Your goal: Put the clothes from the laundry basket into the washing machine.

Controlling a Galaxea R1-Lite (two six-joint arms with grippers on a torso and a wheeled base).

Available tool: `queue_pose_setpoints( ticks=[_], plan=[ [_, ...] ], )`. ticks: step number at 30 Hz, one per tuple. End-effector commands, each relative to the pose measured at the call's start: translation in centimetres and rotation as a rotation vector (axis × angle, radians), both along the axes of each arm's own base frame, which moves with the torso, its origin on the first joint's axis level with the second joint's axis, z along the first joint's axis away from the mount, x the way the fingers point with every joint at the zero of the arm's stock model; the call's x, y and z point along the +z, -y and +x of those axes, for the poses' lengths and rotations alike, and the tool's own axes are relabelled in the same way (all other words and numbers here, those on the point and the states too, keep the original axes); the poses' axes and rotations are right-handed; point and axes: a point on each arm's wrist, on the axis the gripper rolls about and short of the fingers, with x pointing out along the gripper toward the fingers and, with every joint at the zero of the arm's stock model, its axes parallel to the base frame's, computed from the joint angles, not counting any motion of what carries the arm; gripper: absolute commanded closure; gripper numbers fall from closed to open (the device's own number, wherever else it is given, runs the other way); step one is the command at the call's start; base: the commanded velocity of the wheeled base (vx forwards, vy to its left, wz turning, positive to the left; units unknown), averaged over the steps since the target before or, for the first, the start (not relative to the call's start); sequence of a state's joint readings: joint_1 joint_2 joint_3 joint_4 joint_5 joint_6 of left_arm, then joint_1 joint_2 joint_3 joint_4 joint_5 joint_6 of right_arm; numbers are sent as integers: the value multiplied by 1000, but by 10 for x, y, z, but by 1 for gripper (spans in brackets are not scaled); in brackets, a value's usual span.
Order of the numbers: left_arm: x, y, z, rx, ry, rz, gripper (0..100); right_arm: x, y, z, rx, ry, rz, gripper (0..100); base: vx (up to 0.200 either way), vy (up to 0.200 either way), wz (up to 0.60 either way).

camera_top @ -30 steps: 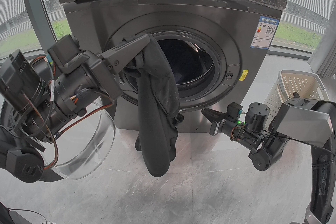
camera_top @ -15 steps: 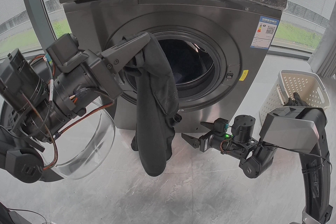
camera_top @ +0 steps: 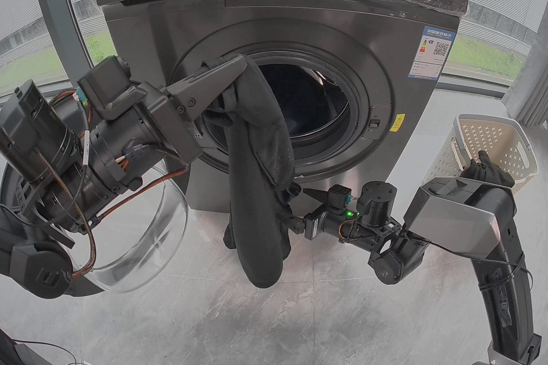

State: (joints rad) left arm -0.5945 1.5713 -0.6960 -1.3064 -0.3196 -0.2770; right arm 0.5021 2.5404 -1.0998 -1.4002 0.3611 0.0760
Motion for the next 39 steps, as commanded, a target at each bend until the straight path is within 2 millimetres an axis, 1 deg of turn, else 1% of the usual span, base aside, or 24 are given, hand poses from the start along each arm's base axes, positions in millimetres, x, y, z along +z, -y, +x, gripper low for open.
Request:
queue_pose_setpoints(
  ticks=[1, 6, 7, 13, 18, 20, 22, 25, 30, 33, 34, 36, 37, 38, 39],
  plan=[
    [-1, 0, 1, 2, -3, 3, 100, -7, -9, 15, 16, 40, 25, 0, 0, 0, 0],
    [-1, 0, 1, 1, -4, 2, 100, -7, -11, 21, 16, 67, 39, 0, 0, 0, 0],
    [-1, 0, 1, 2, -3, 3, 100, -7, -11, 22, 16, 71, 41, 100, 0, 0, 0],
    [-2, 0, 1, 0, -4, 4, 100, -3, -11, 24, 14, 88, 50, 100, 0, 0, 0],
    [-2, 0, 1, 2, -4, 4, 100, 5, -9, 23, 8, 99, 56, 100, 0, 0, 0],
    [-2, 0, 1, 0, -3, 4, 100, 13, -8, 22, 4, 120, 69, 100, 0, 0, 0],
    [-2, -1, 1, 2, -3, 5, 100, 23, -3, 15, -1, 122, 71, 100, 0, 0, 0],
    [-2, -1, 0, 1, -5, 6, 100, 23, 4, 8, -9, 94, 56, 100, 0, 0, 0],
    [-2, 0, 0, -1, -4, 5, 100, 23, 7, 5, -15, 103, 59, 100, 0, 0, 0],
    [-3, -2, 0, 3, -6, 7, 100, 22, 16, 3, -39, 90, 45, 100, 0, 0, 0],
    [-3, -2, 0, 3, -6, 7, 100, 22, 16, 3, -39, 90, 45, 100, 0, 0, 0],
    [-8, -4, 0, 11, -22, 16, 100, 33, 28, -5, -85, 89, 49, 100, 0, 0, 0],
    [-8, -4, 0, 11, -22, 16, 100, 33, 28, -5, -85, 89, 49, 100, 0, 0, 0],
    [-14, -5, 1, 22, -40, 23, 100, 45, 45, -12, -122, 93, 56, 100, 0, 0, 0],
    [-16, -8, 1, 30, -47, 29, 100, 51, 51, -14, -134, 97, 58, 100, 0, 0, 0]
  ],
)
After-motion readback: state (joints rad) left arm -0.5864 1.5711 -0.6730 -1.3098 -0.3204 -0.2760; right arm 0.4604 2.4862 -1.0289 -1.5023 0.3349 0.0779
